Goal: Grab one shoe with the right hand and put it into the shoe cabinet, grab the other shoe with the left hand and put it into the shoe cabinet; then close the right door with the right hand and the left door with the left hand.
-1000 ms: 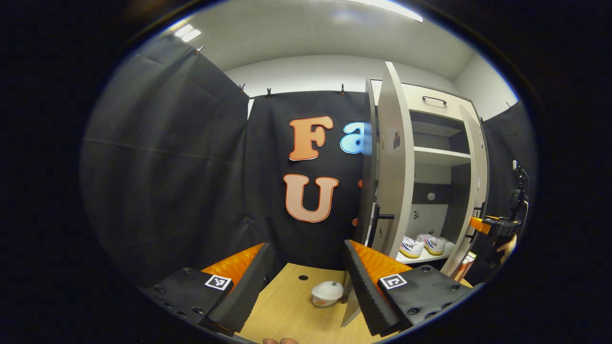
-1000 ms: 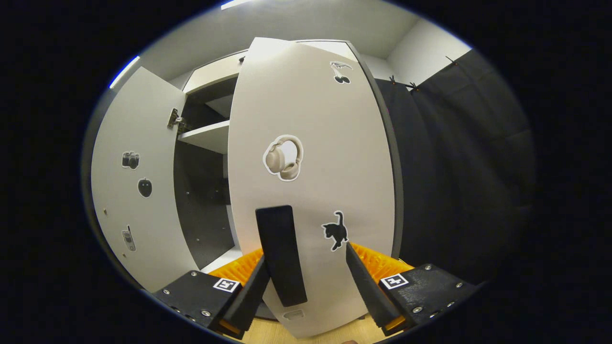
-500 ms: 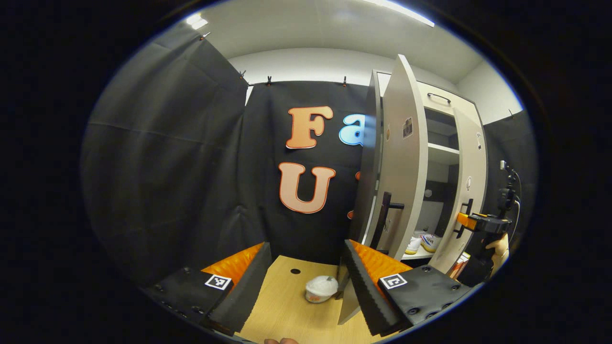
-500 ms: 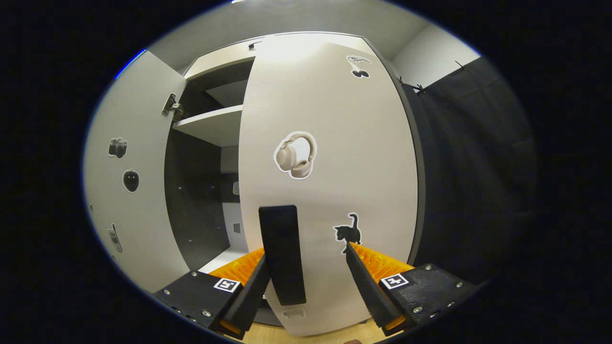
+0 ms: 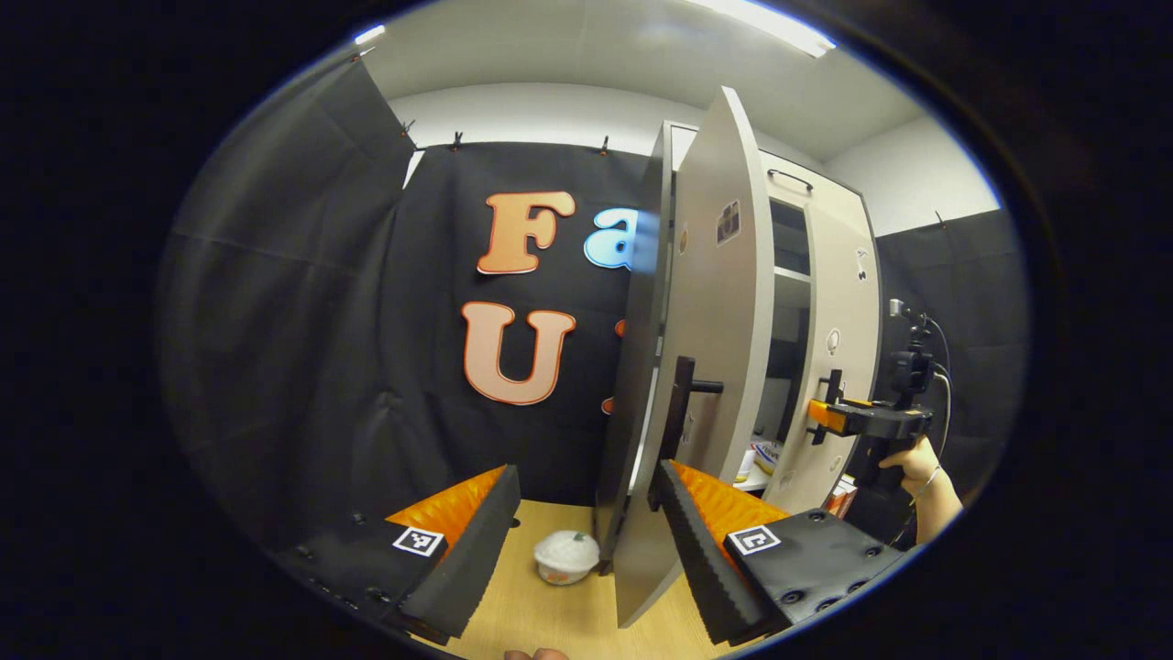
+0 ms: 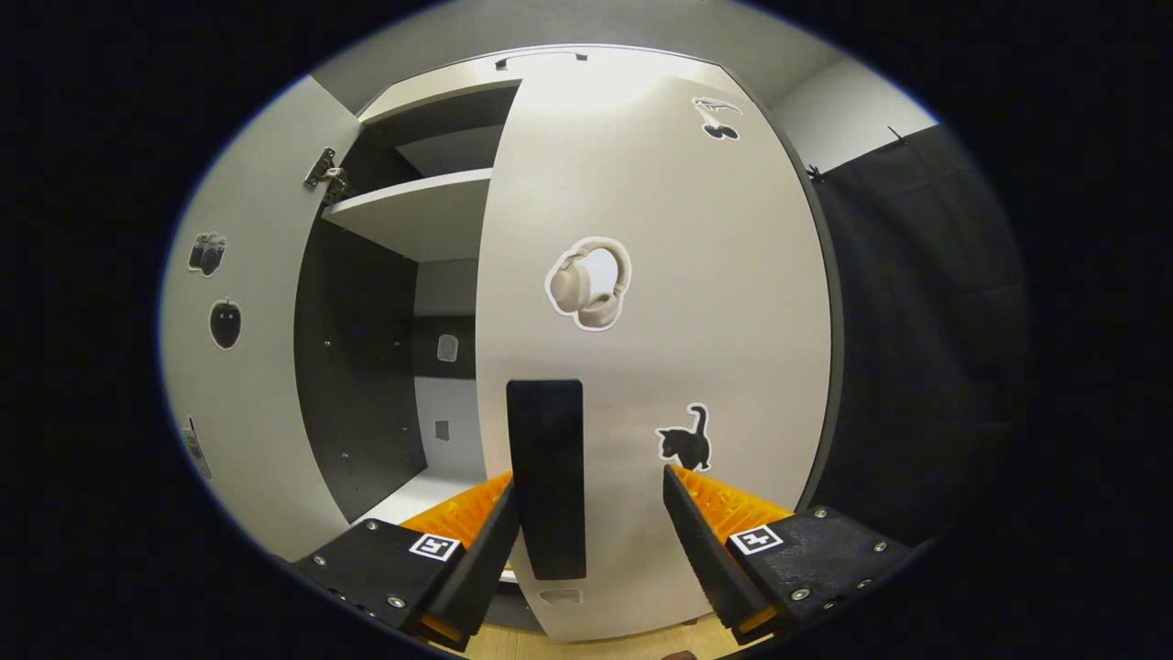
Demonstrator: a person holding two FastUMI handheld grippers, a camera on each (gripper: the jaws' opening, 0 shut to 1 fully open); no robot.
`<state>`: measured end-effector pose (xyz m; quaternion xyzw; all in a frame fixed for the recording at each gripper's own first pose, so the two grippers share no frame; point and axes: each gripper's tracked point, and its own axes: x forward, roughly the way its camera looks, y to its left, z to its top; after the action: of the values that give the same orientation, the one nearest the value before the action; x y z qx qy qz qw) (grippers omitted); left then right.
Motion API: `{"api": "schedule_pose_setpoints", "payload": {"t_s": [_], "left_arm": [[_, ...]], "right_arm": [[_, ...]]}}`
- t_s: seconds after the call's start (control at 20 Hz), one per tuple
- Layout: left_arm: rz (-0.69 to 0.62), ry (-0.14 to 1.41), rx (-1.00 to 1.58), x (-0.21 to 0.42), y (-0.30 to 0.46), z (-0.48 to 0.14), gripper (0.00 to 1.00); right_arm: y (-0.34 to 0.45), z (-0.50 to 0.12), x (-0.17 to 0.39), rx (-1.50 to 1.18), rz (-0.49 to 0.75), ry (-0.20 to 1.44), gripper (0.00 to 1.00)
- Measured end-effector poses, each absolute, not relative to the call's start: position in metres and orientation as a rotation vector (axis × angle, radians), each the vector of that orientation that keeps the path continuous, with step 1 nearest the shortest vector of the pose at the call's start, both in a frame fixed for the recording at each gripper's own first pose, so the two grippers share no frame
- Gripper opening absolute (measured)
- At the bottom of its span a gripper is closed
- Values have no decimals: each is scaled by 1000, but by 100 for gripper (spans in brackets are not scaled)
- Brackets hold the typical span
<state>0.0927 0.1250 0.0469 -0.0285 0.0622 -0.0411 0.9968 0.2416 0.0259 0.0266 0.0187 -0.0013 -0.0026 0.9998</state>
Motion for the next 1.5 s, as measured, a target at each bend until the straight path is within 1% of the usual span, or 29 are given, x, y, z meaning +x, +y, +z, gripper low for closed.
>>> {"api": "schedule_pose_setpoints", "payload": {"t_s": [0.2, 0.3, 0.35, 0.4, 0.5, 0.55, 0.6, 0.75, 0.95, 1.05, 1.15, 1.2, 1.45, 1.5], "left_arm": [[-144, 128, -46, 116, 107, 45, 97], [-160, 142, -41, 128, 100, 38, 96], [-172, 146, -43, 132, 95, 36, 98], [-190, 152, -48, 131, 87, 34, 98], [-170, 155, -23, 130, 90, 31, 95], [-167, 159, -24, 130, 89, 30, 96], [-178, 165, -35, 131, 83, 30, 95], [-212, 174, -30, 129, 66, 29, 98], [-256, 172, 0, 132, 36, 28, 98], [-291, 174, -12, 133, 17, 27, 95], [-297, 170, -9, 141, 7, 25, 95], [-294, 167, -7, 141, 0, 25, 98], [-297, 167, 8, 148, -31, 22, 98], [-297, 164, 12, 150, -36, 21, 95]], "right_arm": [[33, 29, 230, 93, 15, 3, 93], [33, 32, 215, 109, 31, -7, 92], [32, 35, 205, 107, 37, -13, 92], [30, 39, 197, 101, 40, -20, 92], [21, 51, 180, 88, 39, -46, 92], [17, 57, 170, 82, 38, -59, 92], [12, 63, 162, 78, 35, -71, 92], [-4, 78, 144, 71, 14, -109, 92], [-31, 92, 122, 71, -15, -144, 92], [-45, 93, 115, 65, -29, -149, 92], [-60, 92, 109, 53, -43, -147, 92], [-68, 92, 107, 53, -49, -148, 92], [-102, 89, 98, 56, -70, -135, 92], [-108, 88, 96, 51, -75, -132, 92]]}}
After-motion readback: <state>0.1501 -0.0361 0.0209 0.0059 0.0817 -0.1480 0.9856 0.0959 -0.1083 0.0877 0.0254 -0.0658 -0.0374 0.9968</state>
